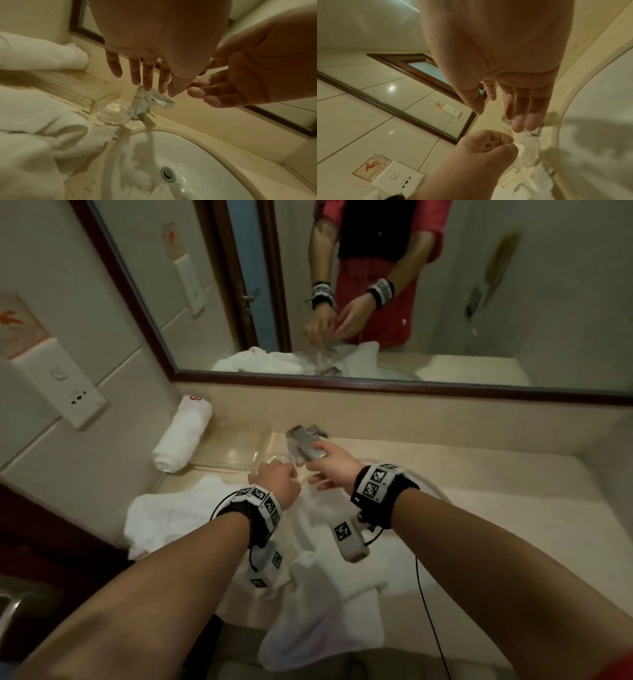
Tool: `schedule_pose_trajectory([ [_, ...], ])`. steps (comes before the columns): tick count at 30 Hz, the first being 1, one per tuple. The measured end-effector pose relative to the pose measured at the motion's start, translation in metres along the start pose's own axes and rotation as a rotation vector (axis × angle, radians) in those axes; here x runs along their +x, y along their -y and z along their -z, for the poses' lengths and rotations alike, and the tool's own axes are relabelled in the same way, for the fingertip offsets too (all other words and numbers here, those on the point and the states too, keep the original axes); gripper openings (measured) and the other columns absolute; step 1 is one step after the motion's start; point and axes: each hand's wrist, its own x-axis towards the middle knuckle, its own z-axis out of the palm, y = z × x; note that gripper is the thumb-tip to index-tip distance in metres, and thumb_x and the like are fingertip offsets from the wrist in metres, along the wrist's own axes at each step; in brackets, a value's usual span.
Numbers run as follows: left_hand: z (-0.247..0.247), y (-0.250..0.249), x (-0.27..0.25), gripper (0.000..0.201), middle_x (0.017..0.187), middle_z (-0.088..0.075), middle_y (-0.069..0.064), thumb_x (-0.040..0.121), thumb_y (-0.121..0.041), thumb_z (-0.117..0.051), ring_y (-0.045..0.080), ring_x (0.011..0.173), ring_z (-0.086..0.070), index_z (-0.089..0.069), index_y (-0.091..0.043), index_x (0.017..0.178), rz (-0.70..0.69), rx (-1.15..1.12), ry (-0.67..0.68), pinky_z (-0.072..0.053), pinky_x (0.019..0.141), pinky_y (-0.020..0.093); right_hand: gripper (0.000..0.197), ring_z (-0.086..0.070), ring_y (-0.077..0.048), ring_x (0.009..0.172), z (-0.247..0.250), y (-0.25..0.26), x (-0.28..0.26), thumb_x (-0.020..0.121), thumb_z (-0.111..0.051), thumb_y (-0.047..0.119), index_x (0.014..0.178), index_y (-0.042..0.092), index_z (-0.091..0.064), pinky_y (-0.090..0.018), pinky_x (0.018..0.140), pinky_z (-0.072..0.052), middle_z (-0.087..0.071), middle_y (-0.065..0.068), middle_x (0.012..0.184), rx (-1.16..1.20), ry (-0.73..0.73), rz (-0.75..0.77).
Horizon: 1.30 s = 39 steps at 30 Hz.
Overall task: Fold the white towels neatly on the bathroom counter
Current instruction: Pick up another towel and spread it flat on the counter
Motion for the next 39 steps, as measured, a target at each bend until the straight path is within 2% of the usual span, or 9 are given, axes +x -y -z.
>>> schedule_pose_trajectory([
  [5,-0.031,-0.026,-0.025,0.028,0.124,-0.055,0.002,0.087,-0.035,-0.058,0.026,0.12,-0.047,-0.062,-0.027,0.114,-0.116,-0.046,0.099,-0.04,0.1,0.043,0.051,-0.063,-0.023,0.081,0.025,-0.047,-0.046,0.093,-0.053,0.01,0.14,0.02,-0.037,-0.034,0.064,-0.051,-0.06,-0.011,0.107,0.031,-0.125,-0.094],
  [8,-0.053,-0.022,-0.046,0.027,0.119,-0.06,0.004,0.084,-0.029,-0.063,0.024,0.108,-0.057,-0.065,-0.02,0.11,-0.188,-0.138,0.182,-0.047,0.09,0.033,0.049,-0.062,-0.022,0.075,0.025,-0.079,-0.073,0.092,-0.055,0.01,0.138,0.018,-0.04,-0.035,0.065,-0.051,-0.059,-0.012,0.104,0.027,-0.192,-0.15],
  [11,-0.071,-0.011,-0.07,0.025,0.113,-0.064,0.007,0.083,-0.025,-0.064,0.025,0.102,-0.059,-0.065,-0.015,0.106,-0.19,-0.179,0.255,-0.045,0.082,0.027,0.047,-0.062,-0.021,0.072,0.017,-0.108,-0.096,0.09,-0.055,0.008,0.135,0.018,-0.043,-0.034,0.066,-0.051,-0.057,-0.011,0.113,0.019,-0.224,-0.207],
  [16,-0.096,0.016,-0.104,0.044,0.125,-0.058,0.007,0.086,-0.037,-0.065,0.025,0.113,-0.055,-0.056,-0.013,0.121,-0.088,-0.125,0.403,-0.044,0.089,0.028,0.048,-0.062,-0.025,0.079,-0.008,-0.147,-0.113,0.088,-0.058,0.006,0.133,0.019,-0.044,-0.034,0.067,-0.052,-0.062,-0.015,0.108,-0.054,-0.198,-0.304],
  [21,-0.112,0.034,-0.125,0.053,0.115,-0.063,0.007,0.079,-0.047,-0.07,0.025,0.1,-0.061,-0.057,-0.012,0.116,-0.015,-0.066,0.523,-0.048,0.079,0.028,0.044,-0.058,-0.02,0.071,-0.03,-0.172,-0.111,0.082,-0.068,0.007,0.124,0.015,-0.058,-0.032,0.062,-0.053,-0.062,-0.009,0.094,-0.306,-0.097,-0.265],
  [26,-0.124,0.038,-0.145,0.048,0.115,-0.064,0.01,0.086,-0.041,-0.067,0.026,0.104,-0.062,-0.058,-0.009,0.121,0.02,-0.046,0.54,-0.048,0.081,0.03,0.045,-0.058,-0.02,0.101,-0.042,-0.188,-0.117,0.077,-0.076,0.018,0.12,0.02,-0.063,-0.027,0.082,-0.048,-0.059,-0.003,0.119,-0.671,-0.003,-0.165],
  [29,-0.126,0.037,-0.155,0.041,0.122,-0.062,0.011,0.09,-0.034,-0.062,0.028,0.11,-0.059,-0.055,-0.008,0.122,0.042,-0.019,0.549,-0.047,0.087,0.032,0.046,-0.057,-0.021,0.104,-0.046,-0.197,-0.125,0.075,-0.077,0.018,0.119,0.017,-0.063,-0.027,0.083,-0.046,-0.059,-0.003,0.114,-0.745,0.026,-0.123],
  [32,-0.132,0.041,-0.158,0.024,0.114,-0.066,0.015,0.086,-0.032,-0.062,0.03,0.101,-0.061,-0.059,-0.011,0.098,0.069,-0.065,0.542,-0.048,0.082,0.034,0.046,-0.057,-0.02,0.095,-0.049,-0.208,-0.132,0.07,-0.079,0.021,0.113,0.02,-0.064,-0.028,0.079,-0.048,-0.057,-0.003,0.107,-0.808,0.051,-0.098],
  [39,-0.103,0.022,-0.157,0.036,0.114,-0.062,0.018,0.092,-0.028,-0.055,0.034,0.105,-0.059,-0.061,0.002,0.111,0.069,-0.227,0.516,-0.043,0.079,0.032,0.053,-0.053,-0.021,0.099,-0.048,-0.206,-0.143,0.065,-0.082,0.026,0.112,0.024,-0.058,-0.032,0.083,-0.048,-0.052,-0.002,0.112,-0.898,0.06,-0.004],
])
